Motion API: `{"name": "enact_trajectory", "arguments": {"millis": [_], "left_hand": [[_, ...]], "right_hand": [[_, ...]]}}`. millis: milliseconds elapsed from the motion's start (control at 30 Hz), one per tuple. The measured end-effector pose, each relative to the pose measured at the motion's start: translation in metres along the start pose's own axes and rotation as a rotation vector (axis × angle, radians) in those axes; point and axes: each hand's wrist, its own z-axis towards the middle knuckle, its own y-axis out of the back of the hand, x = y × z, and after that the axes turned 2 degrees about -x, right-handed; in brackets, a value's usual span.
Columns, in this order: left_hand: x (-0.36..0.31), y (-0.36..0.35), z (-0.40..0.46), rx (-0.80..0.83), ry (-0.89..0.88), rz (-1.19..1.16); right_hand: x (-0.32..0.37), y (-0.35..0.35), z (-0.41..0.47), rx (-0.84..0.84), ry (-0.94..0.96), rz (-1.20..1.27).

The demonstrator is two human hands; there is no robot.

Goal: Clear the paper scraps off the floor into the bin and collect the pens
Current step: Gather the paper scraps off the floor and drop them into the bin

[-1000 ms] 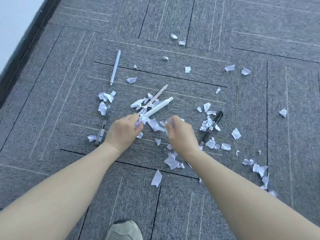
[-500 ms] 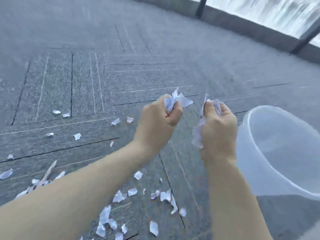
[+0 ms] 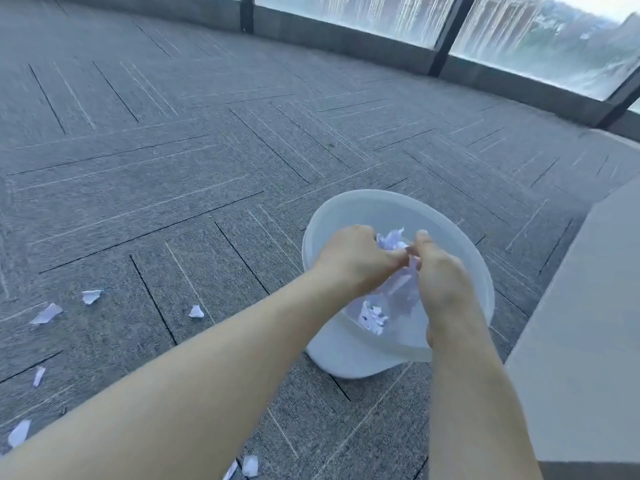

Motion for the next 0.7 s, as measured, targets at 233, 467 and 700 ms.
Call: {"name": "enact_trajectory", "arguments": {"millis": [233,467,700], "left_hand": [[0.004,0.020,-0.012,-0.310,-0.163,-0.149],[0.129,0.088,-0.102,-0.420,-0.121,-0.012],[0.318,0.083,-0.299,-0.336,0.626,0.177]], "right_hand": [[0.011,-0.016,-0.011,-0.208,0.256,0.033],[0.025,-0.114,-0.089,0.316,0.433,0.237],[-0.093,-0.225,-0.225,1.114,0.444,-0.552]]}}
